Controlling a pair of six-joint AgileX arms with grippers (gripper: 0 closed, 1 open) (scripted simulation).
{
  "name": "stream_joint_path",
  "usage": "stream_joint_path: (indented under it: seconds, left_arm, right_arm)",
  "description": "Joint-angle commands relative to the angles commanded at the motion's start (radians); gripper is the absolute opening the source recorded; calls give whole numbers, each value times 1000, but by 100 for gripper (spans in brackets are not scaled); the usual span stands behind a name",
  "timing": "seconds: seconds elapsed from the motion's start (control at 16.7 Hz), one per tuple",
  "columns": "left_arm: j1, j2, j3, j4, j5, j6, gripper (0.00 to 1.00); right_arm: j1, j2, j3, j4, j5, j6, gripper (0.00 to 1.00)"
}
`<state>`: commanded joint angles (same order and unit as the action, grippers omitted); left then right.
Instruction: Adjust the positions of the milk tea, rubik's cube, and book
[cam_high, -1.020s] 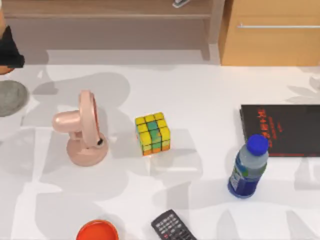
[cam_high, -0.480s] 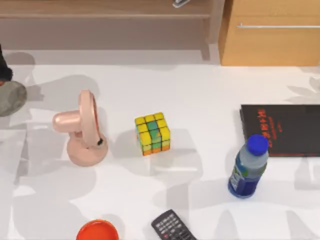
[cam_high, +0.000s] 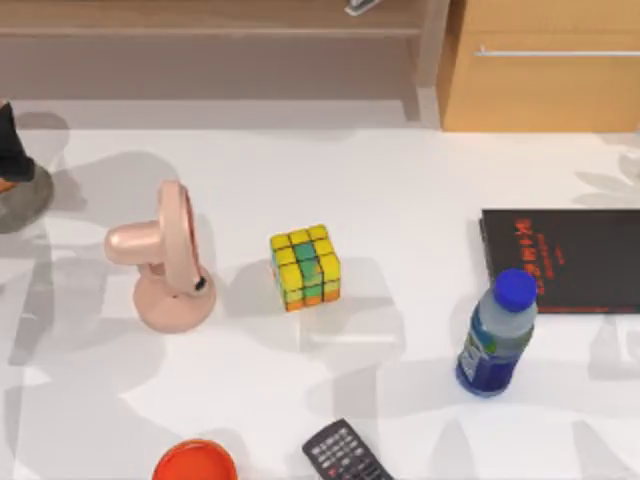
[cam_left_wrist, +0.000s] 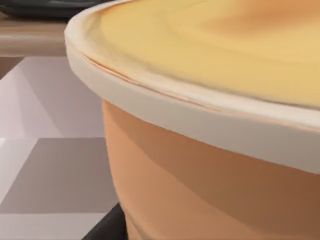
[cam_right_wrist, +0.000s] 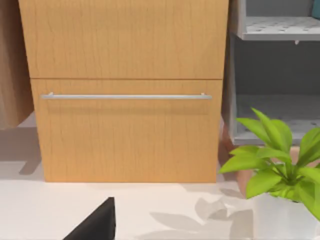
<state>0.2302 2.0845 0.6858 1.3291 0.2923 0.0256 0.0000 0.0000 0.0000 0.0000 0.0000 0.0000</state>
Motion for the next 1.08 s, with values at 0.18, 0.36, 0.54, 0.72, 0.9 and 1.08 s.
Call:
stream_joint_path:
  seconds: [0.18, 0.36, 0.54, 0.72, 0.9, 1.08]
  left_arm:
    - [4, 12, -1, 11, 0, 0, 0]
    - [4, 12, -1, 11, 0, 0, 8]
    - [4, 12, -1, 11, 0, 0, 30]
    - [4, 12, -1, 11, 0, 0, 53]
    - [4, 12, -1, 11, 0, 0, 75]
    - [4, 12, -1, 11, 0, 0, 98]
  right_arm:
    - [0, 0, 0, 0, 0, 0, 100]
    - [0, 0, 0, 0, 0, 0, 100]
    - [0, 0, 0, 0, 0, 0, 100]
    - [0, 0, 0, 0, 0, 0, 100]
    - [0, 0, 0, 0, 0, 0, 100]
    - [0, 0, 0, 0, 0, 0, 100]
